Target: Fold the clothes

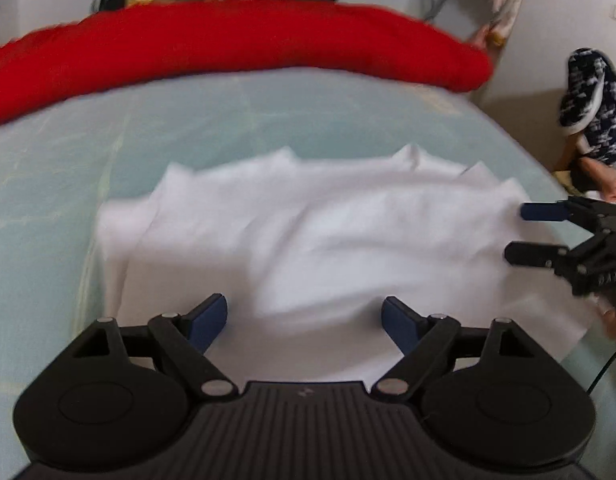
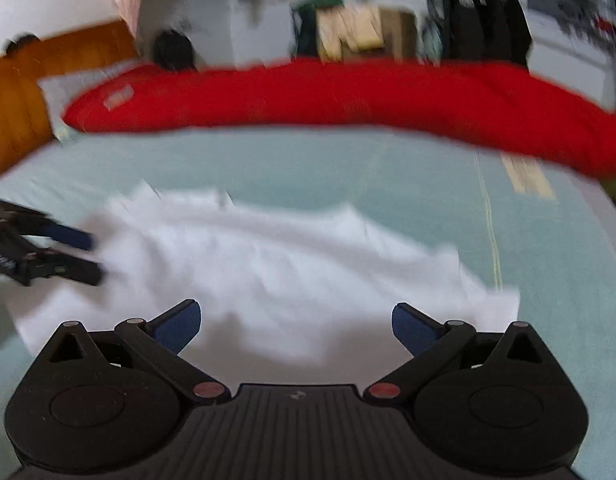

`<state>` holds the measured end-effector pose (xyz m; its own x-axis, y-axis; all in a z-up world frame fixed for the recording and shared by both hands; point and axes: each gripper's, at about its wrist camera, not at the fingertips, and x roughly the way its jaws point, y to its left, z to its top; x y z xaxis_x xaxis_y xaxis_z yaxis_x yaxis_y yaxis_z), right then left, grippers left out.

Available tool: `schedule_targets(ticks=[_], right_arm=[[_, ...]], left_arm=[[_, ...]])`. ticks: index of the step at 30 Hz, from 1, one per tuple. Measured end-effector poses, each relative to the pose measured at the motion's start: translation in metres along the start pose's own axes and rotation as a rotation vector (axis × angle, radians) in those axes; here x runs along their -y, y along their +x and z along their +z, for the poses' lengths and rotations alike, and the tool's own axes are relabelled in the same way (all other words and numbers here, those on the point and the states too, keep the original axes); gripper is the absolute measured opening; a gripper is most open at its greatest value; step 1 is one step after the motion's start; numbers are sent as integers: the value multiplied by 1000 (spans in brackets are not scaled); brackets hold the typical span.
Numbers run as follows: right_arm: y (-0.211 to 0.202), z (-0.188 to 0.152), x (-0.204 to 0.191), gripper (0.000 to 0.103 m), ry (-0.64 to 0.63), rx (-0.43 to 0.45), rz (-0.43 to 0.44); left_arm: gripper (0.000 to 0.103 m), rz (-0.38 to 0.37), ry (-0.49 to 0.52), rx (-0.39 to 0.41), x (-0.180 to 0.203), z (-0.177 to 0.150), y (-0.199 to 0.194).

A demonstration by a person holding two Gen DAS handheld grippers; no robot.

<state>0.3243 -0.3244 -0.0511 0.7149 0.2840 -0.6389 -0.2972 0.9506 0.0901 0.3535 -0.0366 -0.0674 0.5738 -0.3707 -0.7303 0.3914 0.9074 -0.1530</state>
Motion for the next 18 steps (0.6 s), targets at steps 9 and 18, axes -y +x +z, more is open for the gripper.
schedule_targets(ticks=[9,18], right_arm=[[-34,-18,13,103,103,30,62],[-46,-35,-1,103,72,7,72]], left_arm=[[86,-121,64,121,16,-9,-36],[86,-137,61,72,20,-17,-27]])
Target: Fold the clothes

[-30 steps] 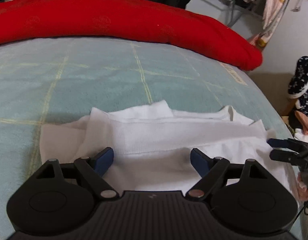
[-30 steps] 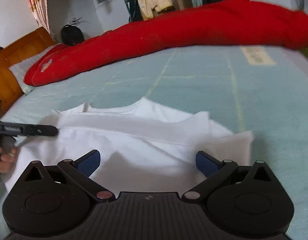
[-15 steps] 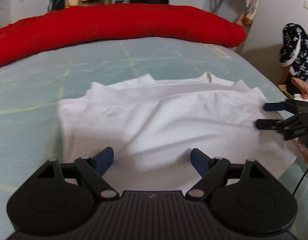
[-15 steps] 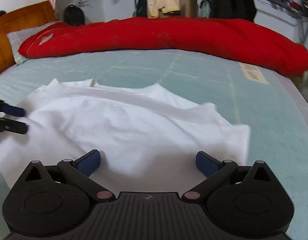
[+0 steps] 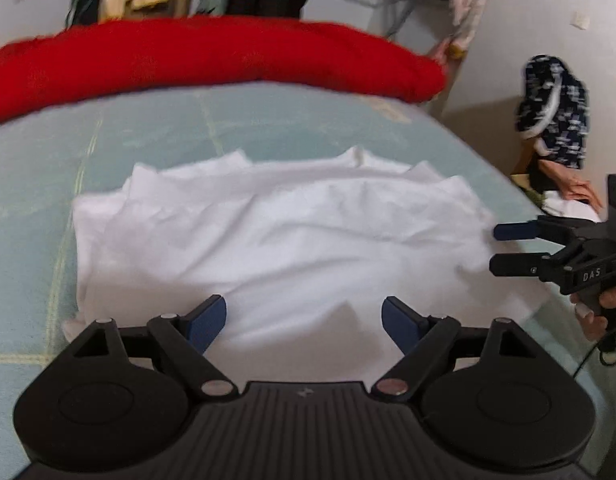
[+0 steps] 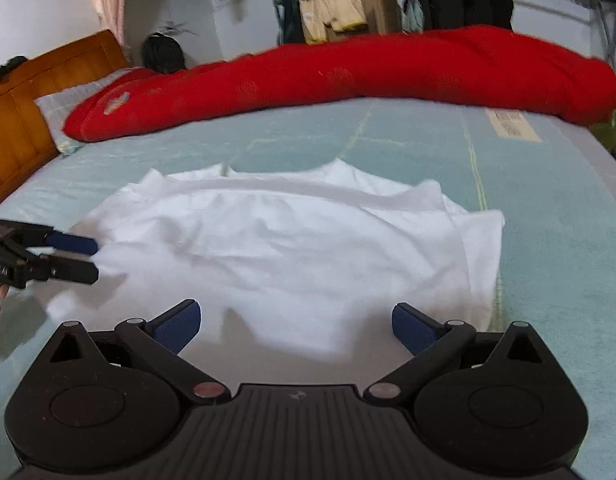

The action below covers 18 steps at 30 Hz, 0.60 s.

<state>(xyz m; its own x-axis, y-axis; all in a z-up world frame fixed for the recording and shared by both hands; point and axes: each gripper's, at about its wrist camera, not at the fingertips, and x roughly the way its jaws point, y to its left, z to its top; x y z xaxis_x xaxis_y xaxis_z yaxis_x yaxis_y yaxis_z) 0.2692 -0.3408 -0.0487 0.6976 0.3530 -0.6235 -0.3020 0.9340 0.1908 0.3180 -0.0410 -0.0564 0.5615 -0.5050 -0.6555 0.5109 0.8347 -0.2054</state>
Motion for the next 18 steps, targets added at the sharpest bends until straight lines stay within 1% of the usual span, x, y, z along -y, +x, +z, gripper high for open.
schedule_targets(ticks=[3,5,8,10,12,14,18], right_arm=[[-19,-1,-11,103,-74,4,8],[-28,-3,-22,103,-124,-9,6],[-37,-11,-40,103,-201,-30,4],[-41,-17,-50,103,-245,-51,7],[-43,-21,-56,103,-255,-70,3],[-45,-25,-62,103,-265,-89,-1],[-50,-34,-77,103,-315,-104,-19]], left_arm=[[87,49,111,-7,16,-7,-10],[87,83,195,-14,29,-16,-16],[87,111,300,-28,47,-30,-26],[87,122,345,-29,56,-39,-32],[87,139,390,-28,64,-46,-38],[87,163,458,-17,73,-55,-43],[87,238,605,-3,86,-73,-45]])
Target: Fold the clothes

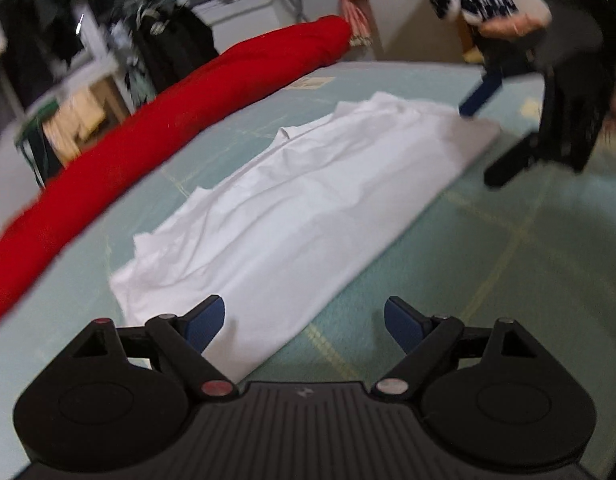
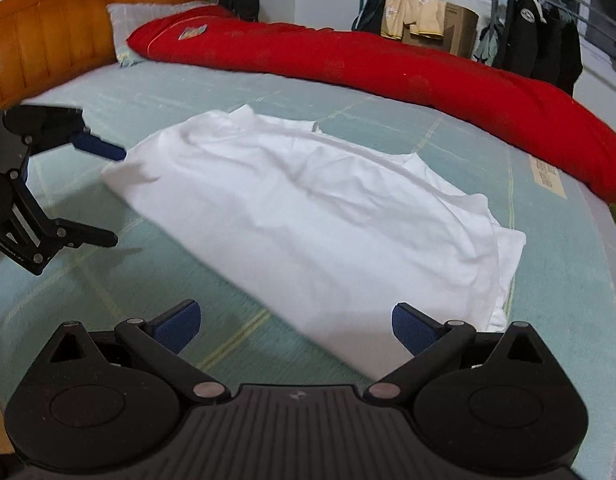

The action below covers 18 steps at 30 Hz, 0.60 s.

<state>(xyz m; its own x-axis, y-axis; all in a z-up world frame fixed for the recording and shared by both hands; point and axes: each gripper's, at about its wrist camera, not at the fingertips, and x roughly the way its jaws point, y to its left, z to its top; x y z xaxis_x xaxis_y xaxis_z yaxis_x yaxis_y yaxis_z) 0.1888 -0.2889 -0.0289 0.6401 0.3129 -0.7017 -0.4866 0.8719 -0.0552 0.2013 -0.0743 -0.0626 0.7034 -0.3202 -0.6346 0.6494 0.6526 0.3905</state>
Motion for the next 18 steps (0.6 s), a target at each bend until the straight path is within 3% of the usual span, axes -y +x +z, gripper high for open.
schedule_targets(ticks=[5,9,18], right_arm=[[-4,-6,-19,103,-99,-3,-50],[0,-14,-30,103,-197,-15,-113],[17,-21,-29,103,-222,-42,-130]], left_arm=[[88,87,157,-18,18,-11,6],[94,117,176,-14,18,-12,10],[95,138,230,-13,18,-8,23]])
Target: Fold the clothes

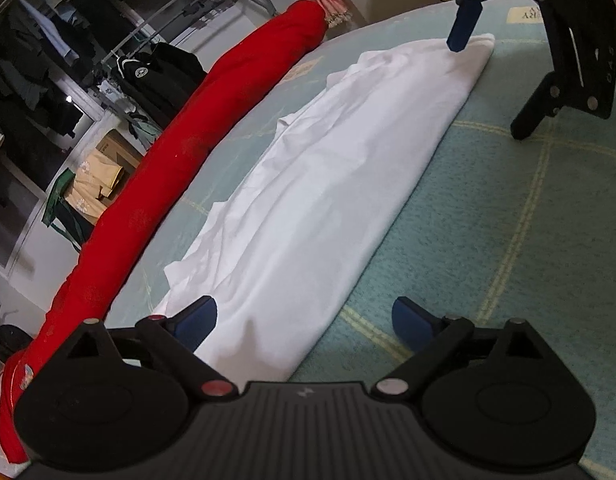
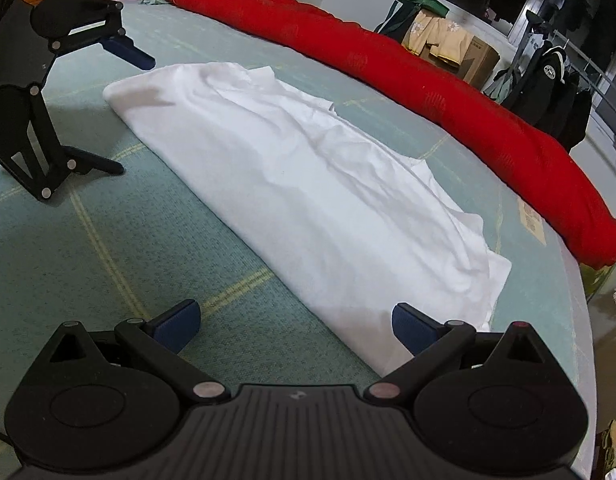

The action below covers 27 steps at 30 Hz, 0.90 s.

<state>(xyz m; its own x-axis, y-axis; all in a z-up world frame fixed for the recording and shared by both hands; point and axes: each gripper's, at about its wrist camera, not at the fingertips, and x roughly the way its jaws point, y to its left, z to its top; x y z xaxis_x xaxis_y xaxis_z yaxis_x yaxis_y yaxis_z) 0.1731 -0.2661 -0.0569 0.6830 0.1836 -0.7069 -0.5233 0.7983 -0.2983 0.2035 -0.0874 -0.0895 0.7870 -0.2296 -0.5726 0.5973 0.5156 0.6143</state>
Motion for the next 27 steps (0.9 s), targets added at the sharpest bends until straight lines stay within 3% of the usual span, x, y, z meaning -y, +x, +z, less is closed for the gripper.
schedule_targets(ticks=[5,10,14,24,27], right_arm=[[5,-1,2,103,-5,8,-23],[5,-4,-1,103,-75,16,-143],[11,-6,1,103,-124,0,-175],[56,45,-29,103,-322,30,-239],[65,53,-36,103,-381,53,-249]], left_arm=[[95,44,64,2,4,3,4],[95,113,162,-23,9,0,4],[95,128,165,-45,7,0,14],[88,139,320,-5,30,49,51],[88,137,345,2,32,49,54]])
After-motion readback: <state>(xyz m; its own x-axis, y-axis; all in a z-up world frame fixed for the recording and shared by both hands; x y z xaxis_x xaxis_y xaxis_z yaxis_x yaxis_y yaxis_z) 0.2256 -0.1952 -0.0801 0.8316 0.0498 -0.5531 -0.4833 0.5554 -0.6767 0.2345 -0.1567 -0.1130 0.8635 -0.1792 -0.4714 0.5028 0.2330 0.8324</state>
